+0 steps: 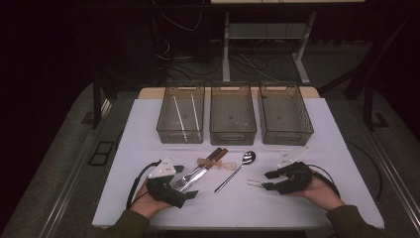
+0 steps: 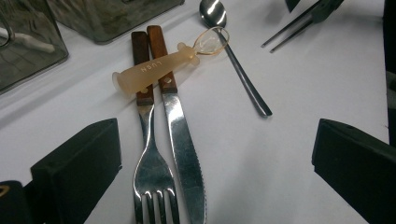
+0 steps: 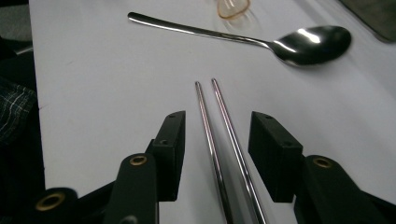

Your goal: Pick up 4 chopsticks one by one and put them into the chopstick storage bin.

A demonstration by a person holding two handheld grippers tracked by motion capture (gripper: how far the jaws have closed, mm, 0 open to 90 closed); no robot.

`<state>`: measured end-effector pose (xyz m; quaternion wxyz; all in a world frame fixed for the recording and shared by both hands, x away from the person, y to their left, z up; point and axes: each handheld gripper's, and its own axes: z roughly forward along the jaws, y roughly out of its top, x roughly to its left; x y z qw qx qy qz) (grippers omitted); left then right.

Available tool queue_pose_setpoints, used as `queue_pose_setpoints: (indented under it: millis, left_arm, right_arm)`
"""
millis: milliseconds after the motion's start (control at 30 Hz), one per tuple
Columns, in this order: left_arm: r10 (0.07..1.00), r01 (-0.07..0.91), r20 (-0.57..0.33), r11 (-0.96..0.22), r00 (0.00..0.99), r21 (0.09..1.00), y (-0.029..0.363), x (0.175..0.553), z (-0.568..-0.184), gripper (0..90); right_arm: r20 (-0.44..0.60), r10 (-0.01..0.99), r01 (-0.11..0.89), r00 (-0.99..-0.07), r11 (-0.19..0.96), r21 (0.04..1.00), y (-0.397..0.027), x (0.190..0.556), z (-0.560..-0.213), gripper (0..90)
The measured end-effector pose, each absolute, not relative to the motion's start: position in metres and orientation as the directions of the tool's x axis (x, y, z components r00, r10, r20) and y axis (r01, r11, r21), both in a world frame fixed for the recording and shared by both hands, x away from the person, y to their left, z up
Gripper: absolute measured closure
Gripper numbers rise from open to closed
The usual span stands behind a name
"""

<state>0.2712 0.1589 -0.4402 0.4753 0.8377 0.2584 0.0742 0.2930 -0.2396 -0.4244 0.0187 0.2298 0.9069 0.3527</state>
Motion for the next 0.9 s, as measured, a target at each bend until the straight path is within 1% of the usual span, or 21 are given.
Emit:
queue_pose_setpoints:
  millis: [200, 367, 567, 733, 833, 900]
  left_arm:
    - [0.503, 0.361, -0.121, -0.413, 0.856, 0.836, 0.159, 0.271, -0.440, 0.2]
    - [0.501, 0.360, -0.122, -0.412, 0.857, 0.837, 0.159, 0.271, -0.440, 0.2]
    - [0.502, 0.360, -0.120, -0.414, 0.857, 0.836, 0.159, 0.271, -0.440, 0.2]
    - [0.501, 0.358, -0.118, -0.415, 0.857, 0.836, 0.159, 0.271, -0.440, 0.2]
    - [0.502, 0.358, -0.118, -0.414, 0.857, 0.837, 0.159, 0.271, -0.440, 0.2]
    - [0.502, 0.358, -0.118, -0.414, 0.857, 0.837, 0.159, 0.271, -0.440, 0.2]
  right_arm:
    - [0.087, 0.376, 0.346, -0.923, 0.706, 0.618, -0.216, 0.306, -0.432, 65.8]
    - [0.080, 0.355, 0.329, -0.931, 0.728, 0.601, -0.205, 0.310, -0.438, 68.6]
    - [0.039, 0.332, 0.289, -0.943, 0.752, 0.592, -0.200, 0.311, -0.439, 74.9]
    - [-0.006, 0.306, 0.243, -0.952, 0.768, 0.592, -0.198, 0.309, -0.440, 77.5]
    - [-0.011, 0.305, 0.240, -0.952, 0.769, 0.593, -0.198, 0.309, -0.440, 81.0]
    - [-0.010, 0.305, 0.239, -0.952, 0.768, 0.594, -0.198, 0.309, -0.440, 81.3]
